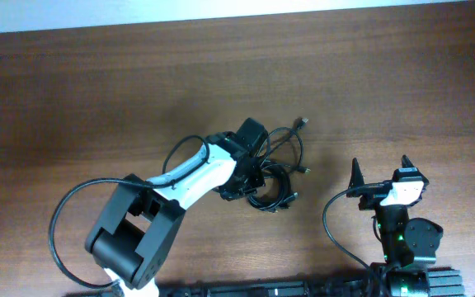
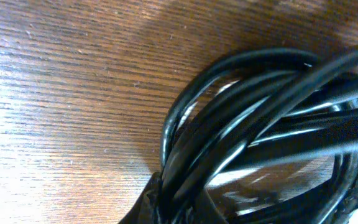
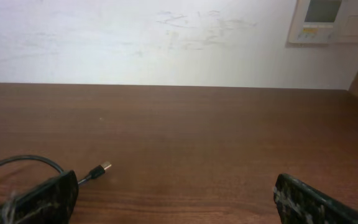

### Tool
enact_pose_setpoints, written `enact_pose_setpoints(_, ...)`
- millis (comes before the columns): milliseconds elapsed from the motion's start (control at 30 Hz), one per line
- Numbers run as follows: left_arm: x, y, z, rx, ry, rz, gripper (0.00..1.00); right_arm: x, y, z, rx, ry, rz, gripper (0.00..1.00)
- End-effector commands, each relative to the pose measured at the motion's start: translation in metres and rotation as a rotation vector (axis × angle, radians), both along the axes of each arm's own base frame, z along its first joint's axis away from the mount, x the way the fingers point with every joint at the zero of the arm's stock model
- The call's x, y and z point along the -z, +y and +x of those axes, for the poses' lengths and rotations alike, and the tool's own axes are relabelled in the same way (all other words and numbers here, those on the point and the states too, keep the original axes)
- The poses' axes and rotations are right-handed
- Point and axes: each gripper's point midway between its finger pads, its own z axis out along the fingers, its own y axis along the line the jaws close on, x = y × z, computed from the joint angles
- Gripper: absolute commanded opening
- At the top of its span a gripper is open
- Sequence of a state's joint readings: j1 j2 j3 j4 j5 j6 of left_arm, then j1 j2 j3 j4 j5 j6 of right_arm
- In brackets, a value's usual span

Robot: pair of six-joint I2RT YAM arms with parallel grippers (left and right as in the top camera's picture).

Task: Untangle cables
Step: 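Reach the left gripper down and grasp the black cable bundle, then lift the cable bundle with the left gripper and pull it back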

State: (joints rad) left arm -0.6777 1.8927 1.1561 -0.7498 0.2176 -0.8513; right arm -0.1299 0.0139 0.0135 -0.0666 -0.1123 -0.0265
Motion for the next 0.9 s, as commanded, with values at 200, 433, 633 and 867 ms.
enact_pose_setpoints(200, -0.038, 0.118, 0.144, 0.649, -0.42, 0.315, 0.0, 0.003, 0.0, 0.0, 0.004, 0.006, 0.005, 0.99)
enact_pose_setpoints(433, -0.06, 0.108, 0.174, 0.476, -0.531, 0.288, 0.99, 0.003, 0.0, 0.0, 0.004, 0.006, 0.005, 0.99)
enact_pose_setpoints(633, -0.068, 0.121, 0.172, 0.185, -0.479, 0.305, 0.65, 0.003, 0.0, 0.0, 0.004, 0.006, 0.004, 1.0)
enact_pose_setpoints(867, -0.02, 0.128, 0.154, 0.21, -0.336, 0.316, 0.51, 0.003, 0.0, 0.0, 0.004, 0.006, 0.004, 0.99)
